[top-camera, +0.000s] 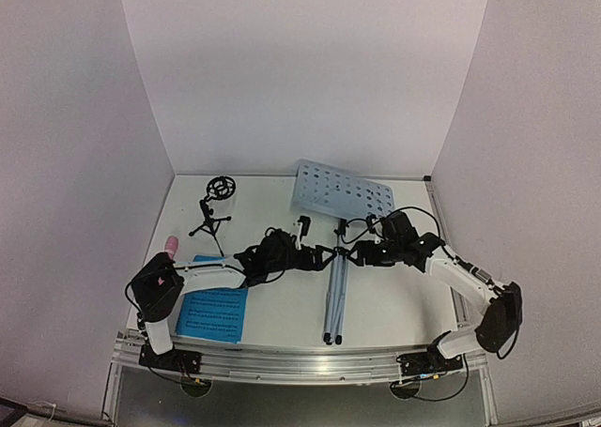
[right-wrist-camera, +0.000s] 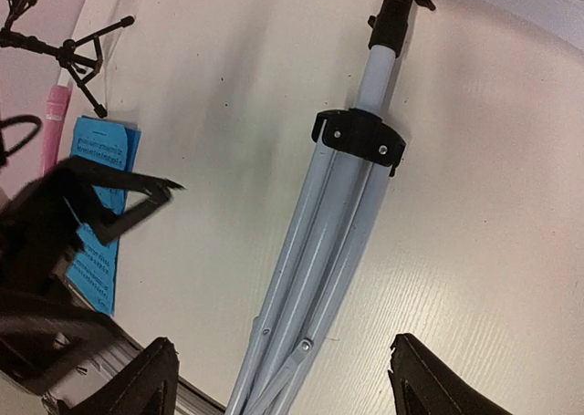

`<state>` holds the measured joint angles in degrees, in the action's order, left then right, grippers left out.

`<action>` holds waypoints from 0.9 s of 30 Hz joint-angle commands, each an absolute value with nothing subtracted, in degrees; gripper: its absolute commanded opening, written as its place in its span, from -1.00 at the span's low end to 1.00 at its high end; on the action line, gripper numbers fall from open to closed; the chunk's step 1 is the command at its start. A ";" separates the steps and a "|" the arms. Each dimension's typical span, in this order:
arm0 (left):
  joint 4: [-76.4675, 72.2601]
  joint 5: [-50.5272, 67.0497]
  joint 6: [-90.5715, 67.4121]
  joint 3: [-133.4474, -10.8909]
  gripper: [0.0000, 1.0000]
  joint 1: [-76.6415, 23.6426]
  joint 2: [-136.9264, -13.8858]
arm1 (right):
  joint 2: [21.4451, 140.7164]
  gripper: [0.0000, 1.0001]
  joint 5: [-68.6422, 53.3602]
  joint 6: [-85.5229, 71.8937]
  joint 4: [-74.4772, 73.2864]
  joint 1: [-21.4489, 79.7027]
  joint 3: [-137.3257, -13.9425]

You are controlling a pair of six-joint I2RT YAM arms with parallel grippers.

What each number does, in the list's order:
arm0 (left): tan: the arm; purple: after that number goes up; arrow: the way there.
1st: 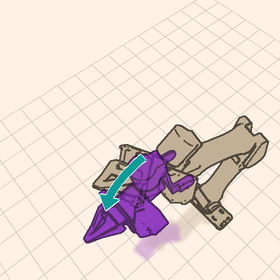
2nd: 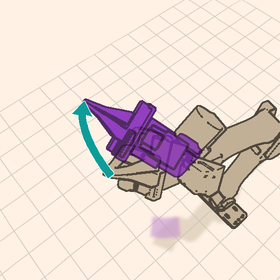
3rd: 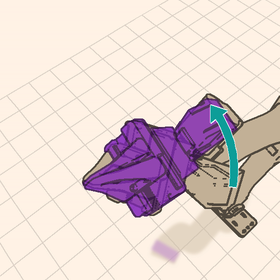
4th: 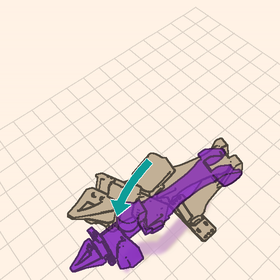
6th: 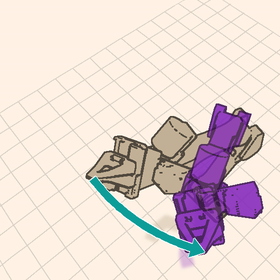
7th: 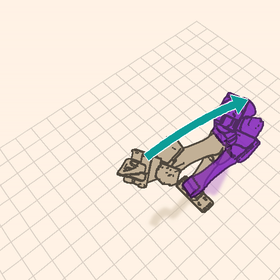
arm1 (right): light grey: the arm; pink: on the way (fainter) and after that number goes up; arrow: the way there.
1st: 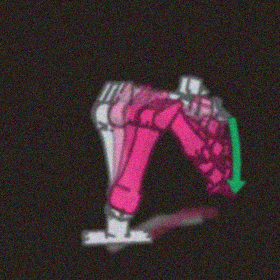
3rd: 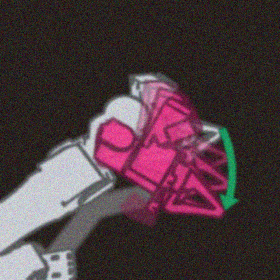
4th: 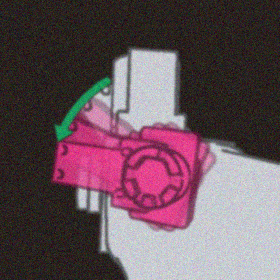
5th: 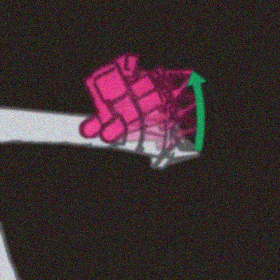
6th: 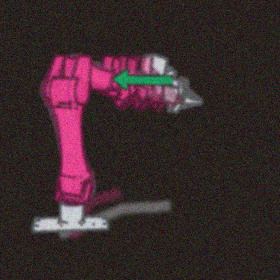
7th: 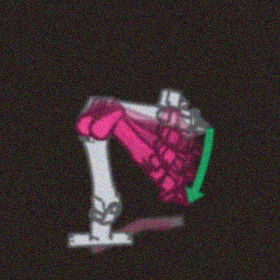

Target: Pack up the instrument practice props

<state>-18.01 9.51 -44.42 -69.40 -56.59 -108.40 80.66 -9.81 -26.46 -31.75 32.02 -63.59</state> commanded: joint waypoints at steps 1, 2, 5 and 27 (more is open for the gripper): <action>-17.93 13.32 -31.51 -63.21 0.99 -53.30 -97.05 | 77.27 0.55 -6.02 -24.45 -33.13 31.19 -64.30; -17.72 13.31 -29.08 -61.62 0.99 -53.12 -94.65 | 76.90 0.55 -5.35 -24.18 -33.08 30.85 -64.06; -13.52 10.80 -22.86 -57.75 0.99 -52.60 -88.14 | 75.71 0.57 -2.40 -22.37 -32.88 29.01 -63.19; 5.44 21.22 -18.93 -33.35 0.99 -4.88 -49.13 | 63.58 0.60 3.01 -15.72 -5.61 7.21 -36.83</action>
<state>2.51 23.40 -18.69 -35.07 -13.45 -53.09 66.52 -1.37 -18.27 -16.10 7.95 -40.99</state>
